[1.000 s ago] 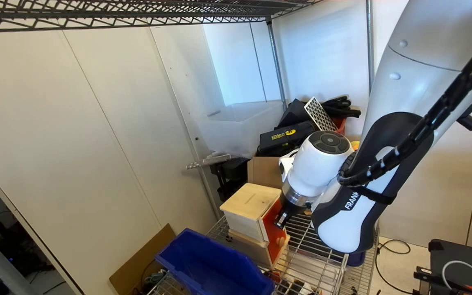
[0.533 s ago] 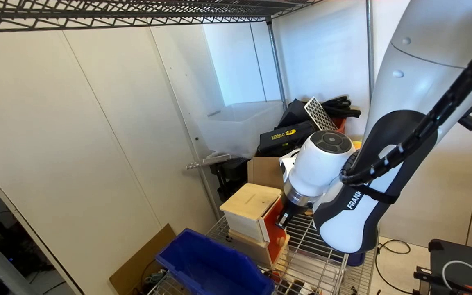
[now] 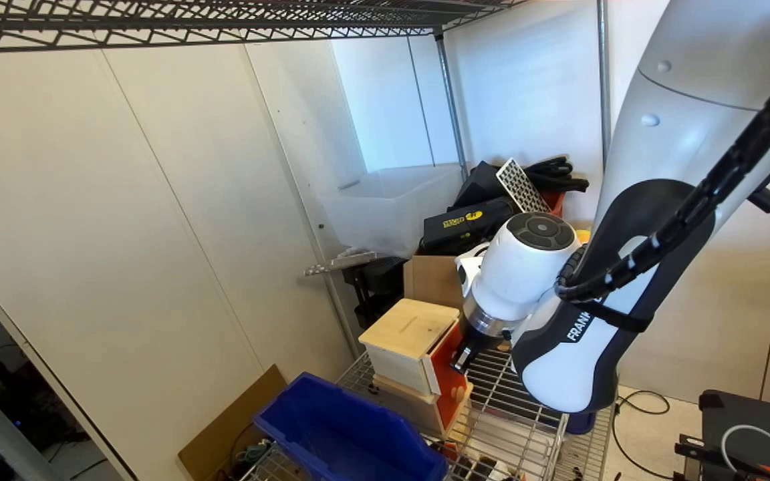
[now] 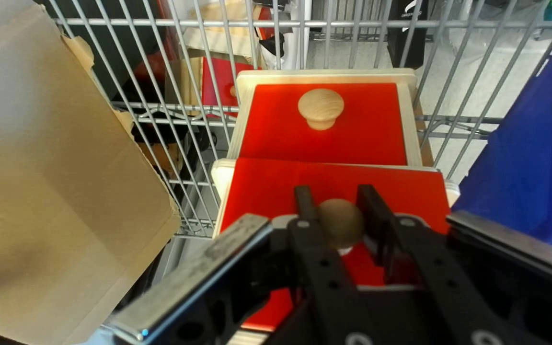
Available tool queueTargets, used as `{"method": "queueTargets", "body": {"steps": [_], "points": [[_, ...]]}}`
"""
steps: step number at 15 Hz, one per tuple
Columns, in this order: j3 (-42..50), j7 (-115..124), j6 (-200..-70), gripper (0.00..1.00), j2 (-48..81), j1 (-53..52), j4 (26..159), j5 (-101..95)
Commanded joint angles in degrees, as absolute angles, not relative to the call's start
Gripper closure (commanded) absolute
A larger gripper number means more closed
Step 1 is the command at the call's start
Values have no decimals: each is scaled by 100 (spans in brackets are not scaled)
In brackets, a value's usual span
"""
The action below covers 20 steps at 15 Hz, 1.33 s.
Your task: Open the chest drawer
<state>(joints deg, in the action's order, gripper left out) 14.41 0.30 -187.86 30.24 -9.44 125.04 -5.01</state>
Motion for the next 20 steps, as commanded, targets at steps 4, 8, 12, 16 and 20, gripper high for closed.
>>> {"method": "queueTargets", "body": {"steps": [4,8,12,16,20], "points": [[1302,-188,-18888,93,2704,-871,12825,-484],[1294,-248,-18898,93,2647,-883,12923,-496],[1292,-268,-18883,93,2615,-883,12967,-483],[1309,-269,-18887,93,2614,-896,12966,-477],[1299,-270,-18887,93,2609,-889,12975,-479]]}}
